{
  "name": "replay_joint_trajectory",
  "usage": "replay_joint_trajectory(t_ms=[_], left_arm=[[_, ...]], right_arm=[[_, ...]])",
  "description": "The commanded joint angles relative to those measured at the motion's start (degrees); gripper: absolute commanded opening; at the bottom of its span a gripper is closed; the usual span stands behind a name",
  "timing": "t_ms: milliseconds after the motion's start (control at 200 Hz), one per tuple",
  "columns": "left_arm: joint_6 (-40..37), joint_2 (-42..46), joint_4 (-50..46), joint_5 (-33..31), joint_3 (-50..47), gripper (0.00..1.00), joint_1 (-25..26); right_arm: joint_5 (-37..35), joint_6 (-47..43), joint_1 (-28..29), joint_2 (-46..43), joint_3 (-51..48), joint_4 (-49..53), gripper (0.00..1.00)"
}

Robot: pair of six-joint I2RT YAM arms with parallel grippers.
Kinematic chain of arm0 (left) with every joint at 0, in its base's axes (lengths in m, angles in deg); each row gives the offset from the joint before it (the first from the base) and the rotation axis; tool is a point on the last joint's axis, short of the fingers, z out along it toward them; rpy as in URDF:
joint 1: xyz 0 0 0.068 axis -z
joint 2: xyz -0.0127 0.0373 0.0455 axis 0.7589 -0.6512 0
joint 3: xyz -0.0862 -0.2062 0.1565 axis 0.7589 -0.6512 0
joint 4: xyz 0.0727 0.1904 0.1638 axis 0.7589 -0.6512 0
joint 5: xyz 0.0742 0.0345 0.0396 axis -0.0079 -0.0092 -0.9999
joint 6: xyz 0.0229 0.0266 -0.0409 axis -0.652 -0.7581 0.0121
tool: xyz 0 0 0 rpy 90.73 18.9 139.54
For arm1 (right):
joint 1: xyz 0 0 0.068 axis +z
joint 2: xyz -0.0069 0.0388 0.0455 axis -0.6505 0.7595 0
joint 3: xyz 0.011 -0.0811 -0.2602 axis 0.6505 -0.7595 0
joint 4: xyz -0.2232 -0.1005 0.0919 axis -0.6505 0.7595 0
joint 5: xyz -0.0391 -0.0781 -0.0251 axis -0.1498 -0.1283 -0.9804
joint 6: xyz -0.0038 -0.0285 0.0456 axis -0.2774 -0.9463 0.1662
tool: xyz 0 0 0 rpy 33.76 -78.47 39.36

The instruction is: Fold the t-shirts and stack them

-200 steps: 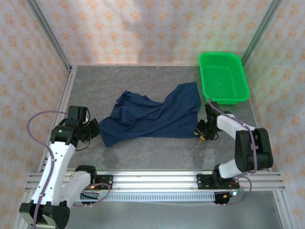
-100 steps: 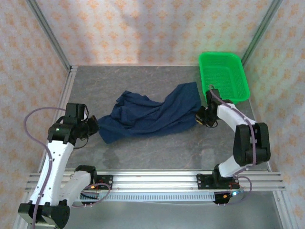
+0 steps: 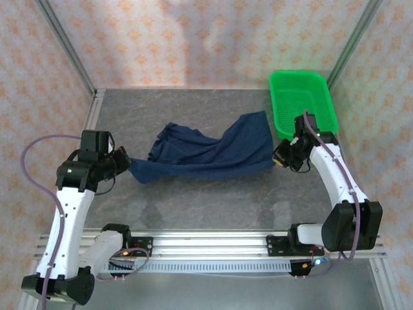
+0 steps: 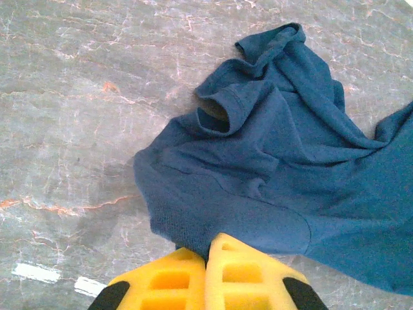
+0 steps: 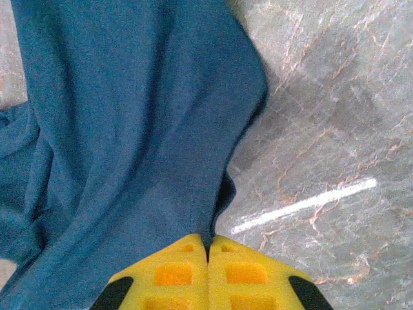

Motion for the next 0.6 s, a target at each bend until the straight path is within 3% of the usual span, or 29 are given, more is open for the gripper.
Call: replay_joint_trajectory(t_ms=[0,595], left_arm=[[-0.40,-0.40,-0.76,-1.64,2.59,0.00,-0.49],[-0.61,-3.85,-3.14,-3.76,13.56,0.00,-0.74]], right_arm=[[3.38,0.25,-0.77,-1.42,2.86,3.03,0.00],[8.64,-1.81,-3.83,3.08,22.50,8.38,0.00]])
